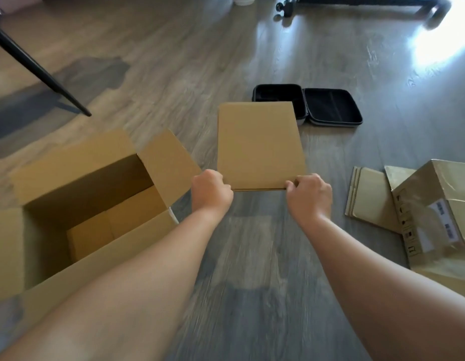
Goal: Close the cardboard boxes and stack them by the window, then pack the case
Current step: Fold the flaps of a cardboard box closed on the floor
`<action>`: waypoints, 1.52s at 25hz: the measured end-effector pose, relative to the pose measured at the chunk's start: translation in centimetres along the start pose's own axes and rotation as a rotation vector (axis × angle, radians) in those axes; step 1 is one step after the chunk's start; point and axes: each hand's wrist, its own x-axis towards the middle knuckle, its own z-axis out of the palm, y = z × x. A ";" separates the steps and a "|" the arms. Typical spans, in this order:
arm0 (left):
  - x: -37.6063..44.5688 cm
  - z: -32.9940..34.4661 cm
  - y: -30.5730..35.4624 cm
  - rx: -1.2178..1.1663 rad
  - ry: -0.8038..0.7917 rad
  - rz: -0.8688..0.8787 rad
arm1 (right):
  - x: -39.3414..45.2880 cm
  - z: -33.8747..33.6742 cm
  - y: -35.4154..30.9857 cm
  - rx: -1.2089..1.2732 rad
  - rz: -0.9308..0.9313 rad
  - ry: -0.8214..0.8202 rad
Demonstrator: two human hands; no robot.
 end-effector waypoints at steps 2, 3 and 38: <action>0.1 -2.3 -0.8 0.005 0.070 -0.011 | -0.1 -0.5 -2.4 0.041 -0.061 0.008; 0.0 -3.6 -1.5 0.002 0.107 -0.019 | -0.3 -0.4 -3.8 0.056 -0.090 0.004; -9.7 -28.3 -31.4 0.076 0.291 -0.449 | -24.3 13.5 -26.1 0.158 -0.439 -0.420</action>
